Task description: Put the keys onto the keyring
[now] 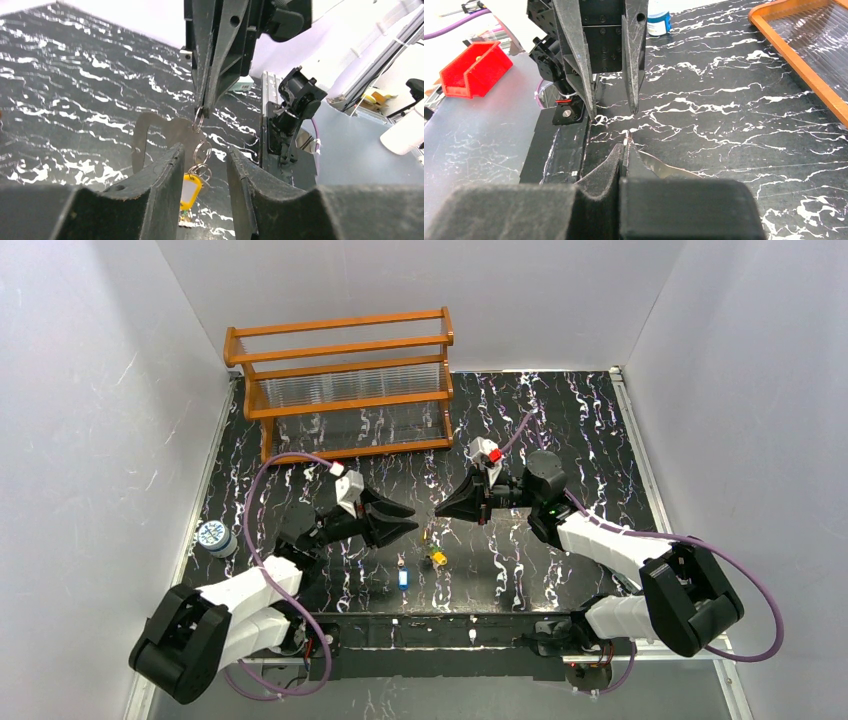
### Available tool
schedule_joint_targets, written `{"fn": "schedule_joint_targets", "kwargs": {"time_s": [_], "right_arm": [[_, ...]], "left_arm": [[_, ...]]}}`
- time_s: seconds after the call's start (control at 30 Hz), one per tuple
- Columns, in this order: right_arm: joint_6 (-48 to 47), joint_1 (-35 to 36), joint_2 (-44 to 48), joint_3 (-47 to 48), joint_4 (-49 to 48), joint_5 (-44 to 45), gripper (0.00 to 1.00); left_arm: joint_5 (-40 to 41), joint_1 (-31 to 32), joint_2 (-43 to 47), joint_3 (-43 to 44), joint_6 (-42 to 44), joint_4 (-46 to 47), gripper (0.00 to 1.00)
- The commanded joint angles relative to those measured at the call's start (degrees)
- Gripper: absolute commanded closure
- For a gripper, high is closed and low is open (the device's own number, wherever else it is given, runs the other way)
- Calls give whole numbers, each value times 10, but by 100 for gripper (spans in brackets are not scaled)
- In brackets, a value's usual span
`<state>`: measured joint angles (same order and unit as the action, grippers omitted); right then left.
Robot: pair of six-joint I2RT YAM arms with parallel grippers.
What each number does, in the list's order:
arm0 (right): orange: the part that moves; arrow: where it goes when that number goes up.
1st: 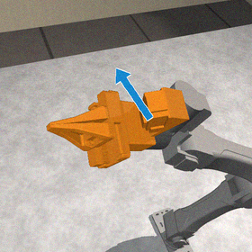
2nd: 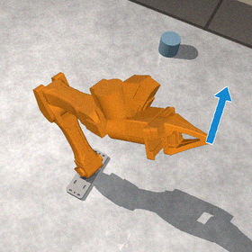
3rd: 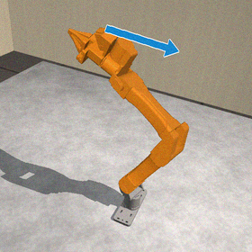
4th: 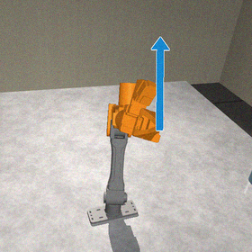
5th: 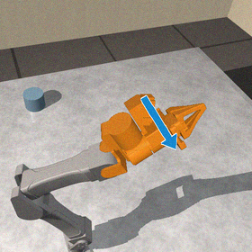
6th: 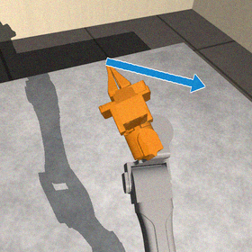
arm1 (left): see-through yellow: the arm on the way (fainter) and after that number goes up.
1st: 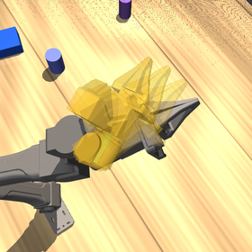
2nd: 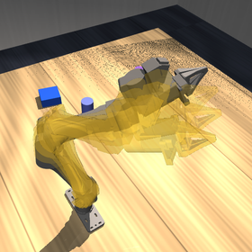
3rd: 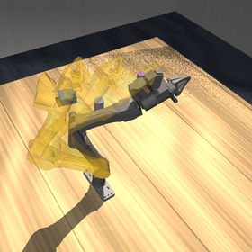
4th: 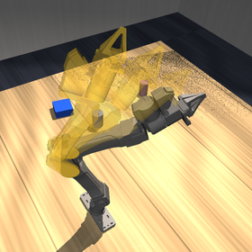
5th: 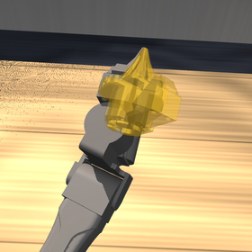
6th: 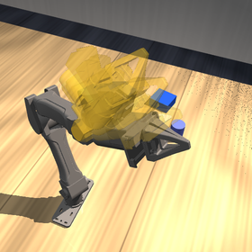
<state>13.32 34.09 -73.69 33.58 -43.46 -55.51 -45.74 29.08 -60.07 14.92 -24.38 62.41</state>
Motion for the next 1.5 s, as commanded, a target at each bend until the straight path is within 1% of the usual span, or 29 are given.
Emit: {"fn": "schedule_joint_targets", "kwargs": {"time_s": [0.0, 0.13, 0.33, 0.63, 0.93, 1.27, 1.3, 1.4, 1.47], "right_arm": [[22, -3, 14, 7, -65, -28, 99], [28, -3, 10, 7, -77, -44, 99], [37, -3, 11, 11, -87, -54, 99], [43, -3, 8, 15, -90, -58, 99], [36, -3, 9, 15, -82, -57, 99], [33, -3, 8, 15, -79, -58, 99], [33, -3, 8, 15, -79, -58, 99], [32, -3, 8, 14, -78, -57, 99], [32, -3, 8, 14, -75, -56, 99]], "left_arm": [[-15, -2, -23, -20, -54, 209, 66], [-8, 1, -48, -22, -53, 235, 68], [-12, 12, -80, -13, -48, 247, 70], [-1, 53, -128, 6, -38, 267, 73], [21, 58, -148, 9, -35, 282, 84], [29, 58, -151, 20, -46, 290, 85], [27, 58, -152, 21, -46, 290, 86], [9, 58, -161, 27, -46, 290, 98], [-3, 58, -167, 30, -49, 290, 100]]}}
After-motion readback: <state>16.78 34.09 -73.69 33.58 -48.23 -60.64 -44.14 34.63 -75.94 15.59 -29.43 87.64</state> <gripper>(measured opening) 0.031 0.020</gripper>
